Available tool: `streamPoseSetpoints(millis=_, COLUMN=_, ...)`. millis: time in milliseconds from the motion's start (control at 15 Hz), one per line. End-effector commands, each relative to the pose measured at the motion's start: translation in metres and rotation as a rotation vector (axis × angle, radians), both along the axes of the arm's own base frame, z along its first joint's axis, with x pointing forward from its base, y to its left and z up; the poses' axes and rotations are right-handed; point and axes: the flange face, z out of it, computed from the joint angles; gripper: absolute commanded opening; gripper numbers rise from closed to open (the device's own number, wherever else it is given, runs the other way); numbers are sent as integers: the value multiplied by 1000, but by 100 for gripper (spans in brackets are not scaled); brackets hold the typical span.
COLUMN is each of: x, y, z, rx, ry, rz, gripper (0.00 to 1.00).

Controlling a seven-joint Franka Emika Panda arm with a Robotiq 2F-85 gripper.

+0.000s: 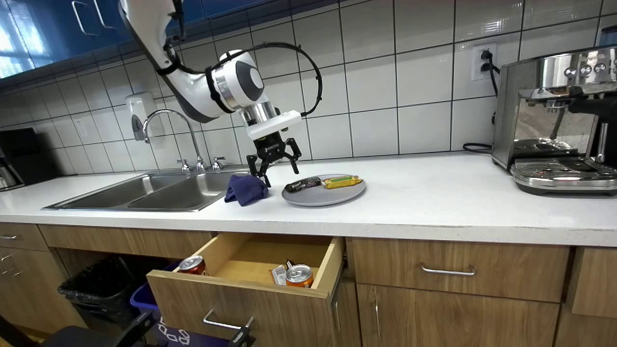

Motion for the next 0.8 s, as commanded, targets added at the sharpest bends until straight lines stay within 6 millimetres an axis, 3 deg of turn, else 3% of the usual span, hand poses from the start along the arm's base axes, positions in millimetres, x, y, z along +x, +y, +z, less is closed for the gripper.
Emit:
streamPoseSetpoints(millis=0, x=39, y=0, z=-7, rx=37, ry=-16, rz=-146, gripper=100)
streamPoseSetpoints(millis=400, x=82, y=-1, z=-20, rx=85, ry=-61, rz=-389, gripper=100)
streamPoseSetpoints(millis=733, x=106, y=-5, z=-32, rx=101, ry=-79, rz=-553, gripper=100)
